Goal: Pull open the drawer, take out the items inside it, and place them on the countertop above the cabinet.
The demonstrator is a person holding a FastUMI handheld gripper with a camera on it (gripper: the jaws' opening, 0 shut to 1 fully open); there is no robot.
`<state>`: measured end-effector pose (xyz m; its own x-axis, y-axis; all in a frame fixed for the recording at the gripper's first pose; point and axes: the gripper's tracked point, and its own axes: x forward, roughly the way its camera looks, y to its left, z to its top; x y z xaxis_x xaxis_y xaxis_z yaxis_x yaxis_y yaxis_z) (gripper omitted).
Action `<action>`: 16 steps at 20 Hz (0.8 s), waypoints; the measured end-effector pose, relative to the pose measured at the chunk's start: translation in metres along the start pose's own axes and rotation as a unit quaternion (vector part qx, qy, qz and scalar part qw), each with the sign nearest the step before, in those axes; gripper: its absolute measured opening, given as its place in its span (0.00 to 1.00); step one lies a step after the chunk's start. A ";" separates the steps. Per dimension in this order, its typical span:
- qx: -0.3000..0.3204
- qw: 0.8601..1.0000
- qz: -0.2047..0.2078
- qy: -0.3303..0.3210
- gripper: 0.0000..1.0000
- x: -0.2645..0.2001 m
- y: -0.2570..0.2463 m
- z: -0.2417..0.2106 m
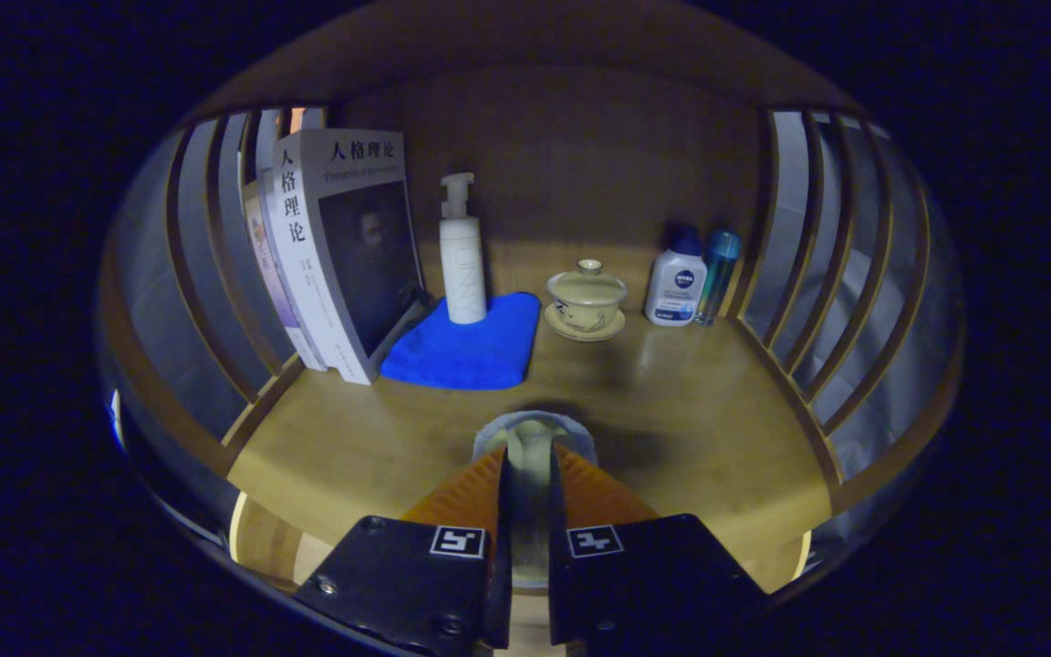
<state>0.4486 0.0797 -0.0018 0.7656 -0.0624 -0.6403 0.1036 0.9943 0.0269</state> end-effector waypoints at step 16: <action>0.057 0.996 0.047 -0.059 0.98 0.002 -0.001 -0.003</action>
<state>0.4483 0.0790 -0.0052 0.8437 0.0140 -0.5366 0.0938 0.9804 0.1730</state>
